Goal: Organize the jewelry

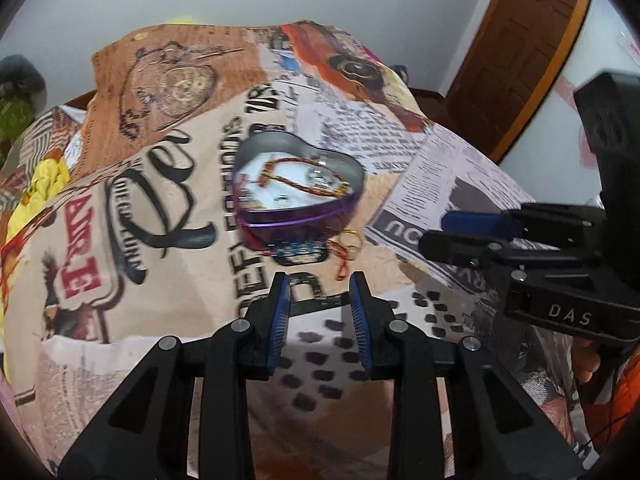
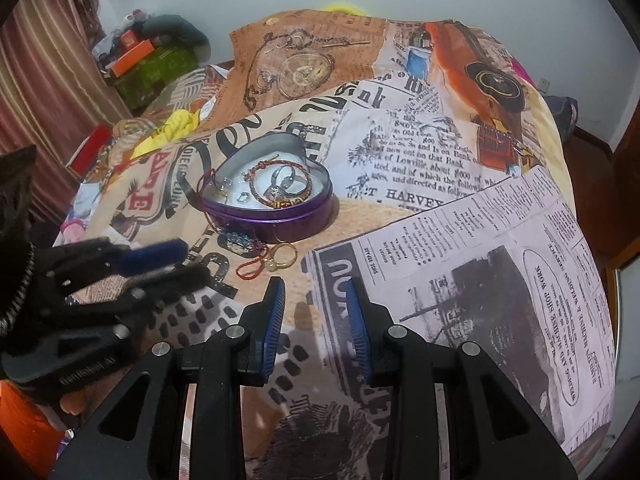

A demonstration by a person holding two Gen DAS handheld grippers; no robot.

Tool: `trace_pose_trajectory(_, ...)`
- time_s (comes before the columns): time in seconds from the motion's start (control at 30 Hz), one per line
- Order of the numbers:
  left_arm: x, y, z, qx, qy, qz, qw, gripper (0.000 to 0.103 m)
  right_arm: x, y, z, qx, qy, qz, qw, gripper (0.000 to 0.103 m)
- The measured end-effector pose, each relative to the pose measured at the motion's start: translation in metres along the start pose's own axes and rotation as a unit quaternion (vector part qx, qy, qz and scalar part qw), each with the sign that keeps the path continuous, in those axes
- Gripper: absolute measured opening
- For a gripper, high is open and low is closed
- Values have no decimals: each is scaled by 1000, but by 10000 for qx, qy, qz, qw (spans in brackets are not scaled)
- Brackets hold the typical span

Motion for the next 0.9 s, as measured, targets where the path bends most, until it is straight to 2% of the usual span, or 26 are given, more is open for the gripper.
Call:
trace_pose_trajectory(0.1,9,1,8,87,-48,-86,9999,30,3,-1,3,65,54,4,10000,29)
trace_pose_trajectory(0.27,23,4,3,-74,-55,-181,9998,28,8,-2,8,146,133,-31,9998,29)
trace_pose_trajectory(0.33,25,5,3,-70,-45,-159,9998,14,11,-2,8,142,157,-58,9998,29)
trace_pose_trajectory(0.43,27,5,2,-57,-104,-146,9998,1,15,-1,6,78,155,-57,9998,29)
trace_pose_trajectory(0.57,26,7,-2,-175,-155,-54,9997,0,17,2,1,-29,158,4,9999,29)
trace_pose_trajectory(0.9,-9,9,-36,-313,403,477,9976,0,29,10,-17,-400,246,-75,9989,29)
Point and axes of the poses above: each gripper's, at about its wrist camera, not at the fingertips, and x roughly the way its jaws point, z to its right, y to its top, the point moved 10 cm from there along x, roughly the way its jaws point, and after that the axes turned 5 degrees about -x, right-handed, at the moved point
